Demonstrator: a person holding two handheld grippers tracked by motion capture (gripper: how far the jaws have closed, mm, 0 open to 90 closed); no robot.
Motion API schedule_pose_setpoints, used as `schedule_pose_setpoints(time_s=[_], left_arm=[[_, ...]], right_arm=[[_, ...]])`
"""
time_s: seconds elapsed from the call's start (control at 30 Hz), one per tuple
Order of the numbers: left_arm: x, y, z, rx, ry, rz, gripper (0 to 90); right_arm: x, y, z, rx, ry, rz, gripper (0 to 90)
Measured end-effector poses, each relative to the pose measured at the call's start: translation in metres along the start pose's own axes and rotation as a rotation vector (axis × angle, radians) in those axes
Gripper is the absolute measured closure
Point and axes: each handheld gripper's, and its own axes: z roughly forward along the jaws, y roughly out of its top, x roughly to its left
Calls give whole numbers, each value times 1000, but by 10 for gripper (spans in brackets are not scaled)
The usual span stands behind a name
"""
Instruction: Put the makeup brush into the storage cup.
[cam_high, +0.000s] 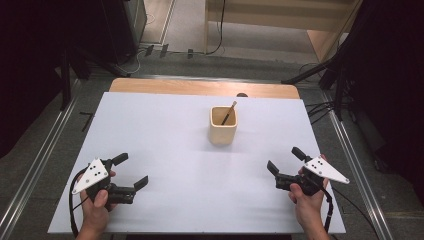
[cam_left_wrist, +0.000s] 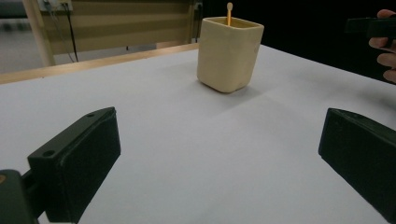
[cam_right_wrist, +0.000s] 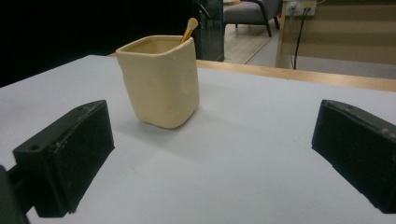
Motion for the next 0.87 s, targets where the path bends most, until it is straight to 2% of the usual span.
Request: schedule_pose_setpoints(time_s=[0.5, 0.57, 0.87], left_arm=[[4, -1, -5, -9, 9, -13, 0], [5, -1, -5, -9, 10, -11, 0], [7, -1, -6, -12, 14, -16, 0]], right_arm=[[-4, -9, -22, -7, -19, -18, 0], [-2, -9, -24, -7, -26, -35, 0], [1, -8, -24, -15, -15, -47, 0]])
